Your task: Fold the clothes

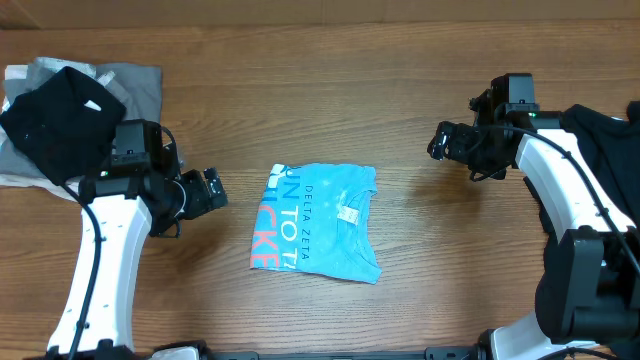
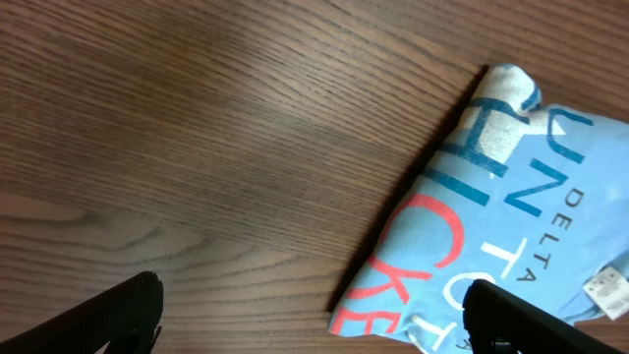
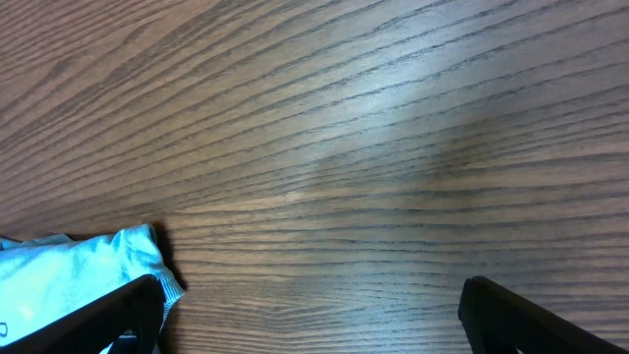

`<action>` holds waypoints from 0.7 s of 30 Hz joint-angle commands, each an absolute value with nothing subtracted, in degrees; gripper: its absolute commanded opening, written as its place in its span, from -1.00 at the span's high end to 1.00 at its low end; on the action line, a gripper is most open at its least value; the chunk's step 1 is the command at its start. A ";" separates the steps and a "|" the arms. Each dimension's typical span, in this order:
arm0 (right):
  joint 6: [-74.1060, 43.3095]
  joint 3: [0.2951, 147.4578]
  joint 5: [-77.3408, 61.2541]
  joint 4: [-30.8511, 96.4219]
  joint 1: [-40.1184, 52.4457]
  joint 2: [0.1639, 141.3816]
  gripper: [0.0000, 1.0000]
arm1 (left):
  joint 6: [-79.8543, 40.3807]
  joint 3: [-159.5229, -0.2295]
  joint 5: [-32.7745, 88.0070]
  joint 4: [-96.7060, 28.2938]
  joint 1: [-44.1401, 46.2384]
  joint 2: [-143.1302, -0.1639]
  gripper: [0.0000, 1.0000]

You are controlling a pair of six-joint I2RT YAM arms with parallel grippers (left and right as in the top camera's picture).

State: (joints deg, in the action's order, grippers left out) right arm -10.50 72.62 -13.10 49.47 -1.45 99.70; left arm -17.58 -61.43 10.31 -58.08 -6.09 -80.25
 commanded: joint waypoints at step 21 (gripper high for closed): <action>-10.76 72.71 -13.10 49.71 -1.34 99.90 -1.00 | -12.16 -60.84 13.96 -54.26 -5.93 -90.32 -1.00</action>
State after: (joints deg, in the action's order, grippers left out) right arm -10.48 72.64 -13.10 49.87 -1.45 99.70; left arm -14.57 -61.34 13.72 -55.00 -6.09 -89.93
